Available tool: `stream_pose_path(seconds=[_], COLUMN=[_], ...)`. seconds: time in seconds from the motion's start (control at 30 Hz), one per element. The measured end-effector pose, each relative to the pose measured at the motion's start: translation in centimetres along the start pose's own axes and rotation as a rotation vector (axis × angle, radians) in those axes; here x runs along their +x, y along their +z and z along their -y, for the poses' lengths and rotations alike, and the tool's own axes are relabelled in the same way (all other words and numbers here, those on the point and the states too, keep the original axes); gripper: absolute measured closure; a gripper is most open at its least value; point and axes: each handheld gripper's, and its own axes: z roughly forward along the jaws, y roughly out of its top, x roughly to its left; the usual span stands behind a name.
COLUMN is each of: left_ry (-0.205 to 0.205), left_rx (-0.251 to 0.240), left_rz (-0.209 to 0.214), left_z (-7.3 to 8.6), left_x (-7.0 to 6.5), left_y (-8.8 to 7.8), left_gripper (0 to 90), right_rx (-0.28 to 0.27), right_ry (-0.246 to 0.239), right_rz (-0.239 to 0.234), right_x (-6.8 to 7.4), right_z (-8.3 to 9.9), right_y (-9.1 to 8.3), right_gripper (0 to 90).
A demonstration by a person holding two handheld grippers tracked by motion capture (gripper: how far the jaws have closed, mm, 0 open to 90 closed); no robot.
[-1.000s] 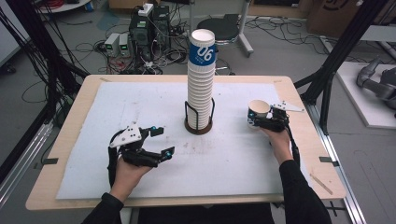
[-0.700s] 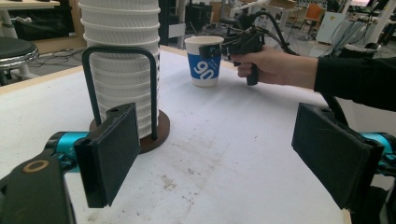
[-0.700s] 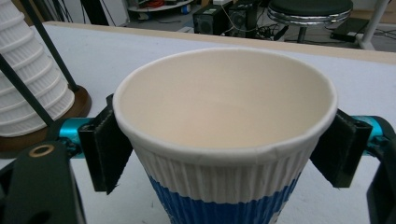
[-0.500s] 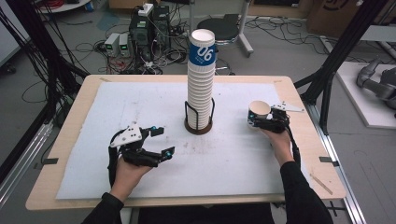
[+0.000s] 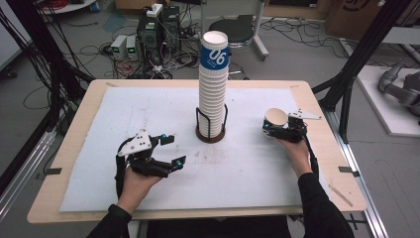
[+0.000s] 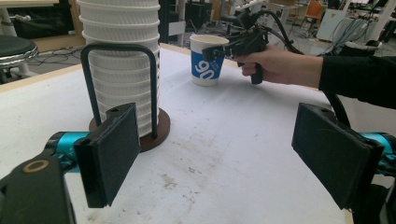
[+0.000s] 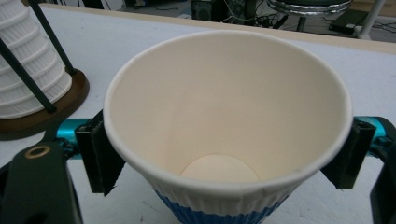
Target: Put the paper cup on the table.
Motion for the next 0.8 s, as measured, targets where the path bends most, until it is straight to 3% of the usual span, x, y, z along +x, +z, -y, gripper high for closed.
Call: stream_pose_path(seconds=[0.7, 0.8], left_ry=[0.003, 0.002], left_rx=[0.008, 0.006], left_rz=[0.008, 0.009], left_z=[0.0, 0.0], left_x=[0.1, 0.1], left_y=[0.2, 0.2], left_gripper=[15.2, 15.2], right_rx=[0.047, 0.061], right_ry=[-0.026, -0.012], right_rz=[0.043, 0.035], right_x=[0.4, 0.5], right_z=[0.0, 0.0], right_y=[-1.0, -1.3], right_gripper=[13.7, 13.7])
